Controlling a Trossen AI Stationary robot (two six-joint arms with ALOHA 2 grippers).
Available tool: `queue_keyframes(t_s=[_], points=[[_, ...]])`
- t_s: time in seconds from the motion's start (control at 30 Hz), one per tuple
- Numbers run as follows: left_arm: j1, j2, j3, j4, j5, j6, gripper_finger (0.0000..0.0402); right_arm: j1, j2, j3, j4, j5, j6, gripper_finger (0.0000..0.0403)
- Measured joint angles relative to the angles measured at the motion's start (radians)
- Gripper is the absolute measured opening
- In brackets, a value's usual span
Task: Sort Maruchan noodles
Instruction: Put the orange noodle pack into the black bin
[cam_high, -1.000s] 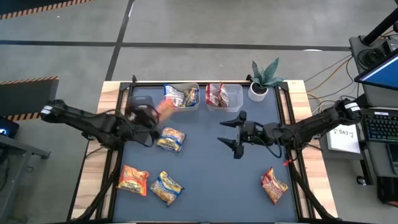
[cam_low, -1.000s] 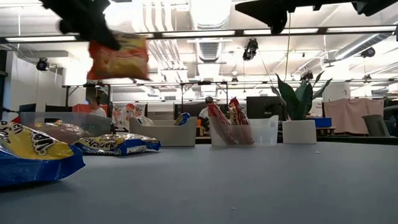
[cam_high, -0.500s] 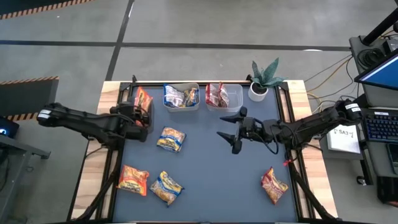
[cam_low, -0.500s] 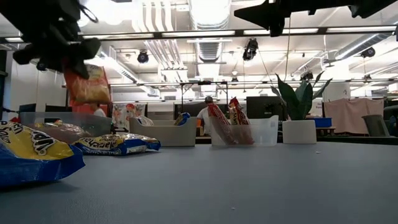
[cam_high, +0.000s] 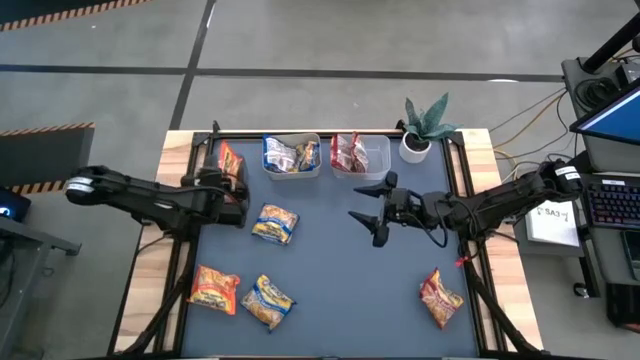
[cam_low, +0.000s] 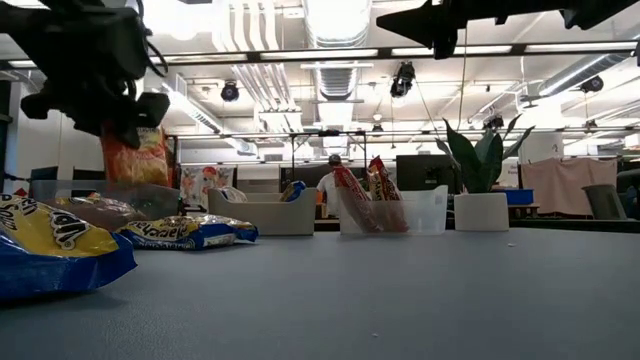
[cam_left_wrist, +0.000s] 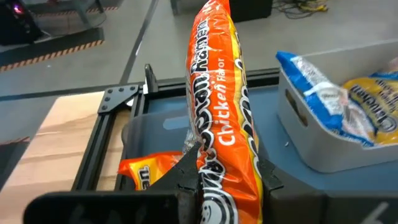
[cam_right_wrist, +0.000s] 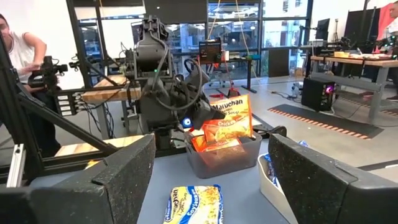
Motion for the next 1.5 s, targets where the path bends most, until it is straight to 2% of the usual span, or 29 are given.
queue_keyframes(t_s=[0.6, 0.87, 1.07, 1.27, 1.5], points=[[0.000, 0.240, 0.012, 0.035, 0.045, -0.133, 0.0050, 0.000, 0.000, 0.000, -0.005, 0.000, -0.013, 0.0297], [0.000, 0.281, 0.039, 0.038, 0.056, -0.135, 0.0071, 0.000, 0.000, 0.000, -0.014, 0.000, -0.014, 0.0304], [0.000, 0.283, 0.061, 0.040, 0.064, -0.126, 0.0105, 0.000, 0.000, 0.000, -0.014, 0.000, -0.015, 0.0302], [-0.001, 0.279, 0.105, 0.036, 0.093, -0.059, 0.0144, 0.000, 0.000, 0.000, -0.014, 0.000, -0.015, 0.0303], [-0.001, 0.279, 0.244, 0.012, 0.133, 0.206, 0.0162, 0.000, 0.000, 0.000, -0.014, 0.000, -0.015, 0.0298]])
